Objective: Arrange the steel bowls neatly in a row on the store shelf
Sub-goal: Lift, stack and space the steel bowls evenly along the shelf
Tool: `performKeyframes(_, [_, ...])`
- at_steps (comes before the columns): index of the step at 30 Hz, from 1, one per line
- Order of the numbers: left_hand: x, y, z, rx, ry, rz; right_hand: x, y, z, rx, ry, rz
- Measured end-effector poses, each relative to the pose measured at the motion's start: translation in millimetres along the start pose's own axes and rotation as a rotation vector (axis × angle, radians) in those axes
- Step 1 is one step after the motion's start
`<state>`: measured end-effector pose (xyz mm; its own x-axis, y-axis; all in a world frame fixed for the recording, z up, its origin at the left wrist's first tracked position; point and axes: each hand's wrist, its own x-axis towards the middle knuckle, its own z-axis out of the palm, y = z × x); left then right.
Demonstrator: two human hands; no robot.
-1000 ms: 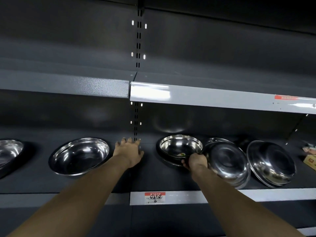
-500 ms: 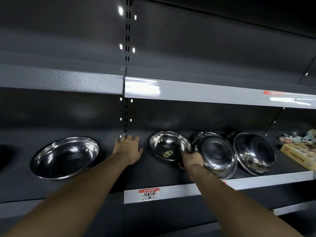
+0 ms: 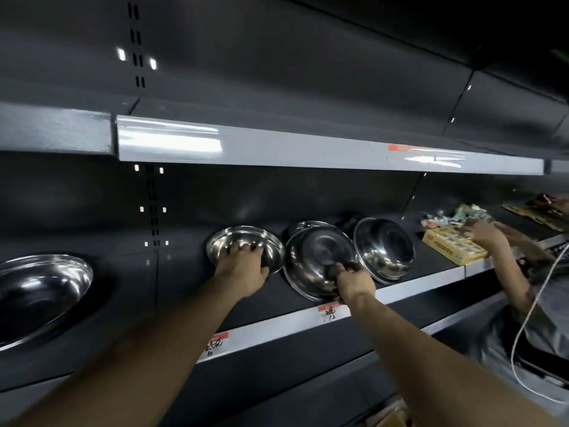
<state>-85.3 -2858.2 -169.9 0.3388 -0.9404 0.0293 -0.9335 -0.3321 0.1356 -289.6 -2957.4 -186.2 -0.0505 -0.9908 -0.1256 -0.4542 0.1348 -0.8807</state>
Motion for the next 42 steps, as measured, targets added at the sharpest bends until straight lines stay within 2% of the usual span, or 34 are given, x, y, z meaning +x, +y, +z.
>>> performKeyframes(7, [16, 54, 6, -0.037, 0.082, 0.010, 44, 17, -31, 0.000, -0.038, 0.003])
performKeyframes(14, [39, 107, 23, -0.114, 0.101, -0.190, 87, 26, -49, -0.006, -0.192, -0.134])
performKeyframes(21, [41, 129, 36, -0.188, 0.109, -0.360, 102, 30, -48, -0.101, -0.351, -0.300])
performKeyframes(29, [51, 136, 42, -0.510, 0.028, -0.453, 108, 30, -44, -0.130, -0.352, -0.321])
performKeyframes(42, [49, 113, 39, -0.885, 0.126, -0.486, 89, 18, -35, -0.166, -0.227, -0.474])
